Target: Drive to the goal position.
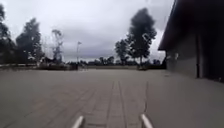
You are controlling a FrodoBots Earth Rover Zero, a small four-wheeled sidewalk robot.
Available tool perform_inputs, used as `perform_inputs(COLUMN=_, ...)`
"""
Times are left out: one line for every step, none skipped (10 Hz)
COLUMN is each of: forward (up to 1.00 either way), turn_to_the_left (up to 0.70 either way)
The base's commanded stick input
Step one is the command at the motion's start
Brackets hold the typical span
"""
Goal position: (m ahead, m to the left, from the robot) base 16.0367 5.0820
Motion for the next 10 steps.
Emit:
perform_inputs(forward=1.0, turn_to_the_left=0.41)
perform_inputs(forward=1.0, turn_to_the_left=0.41)
perform_inputs(forward=1.0, turn_to_the_left=0.4)
perform_inputs(forward=1.0, turn_to_the_left=0.2)
perform_inputs(forward=1.0, turn_to_the_left=0.07)
perform_inputs(forward=1.0, turn_to_the_left=0.01)
perform_inputs(forward=1.0, turn_to_the_left=0.04)
perform_inputs(forward=1.0, turn_to_the_left=0.23)
perform_inputs(forward=1.0, turn_to_the_left=0.38)
perform_inputs(forward=1.0, turn_to_the_left=0.41)
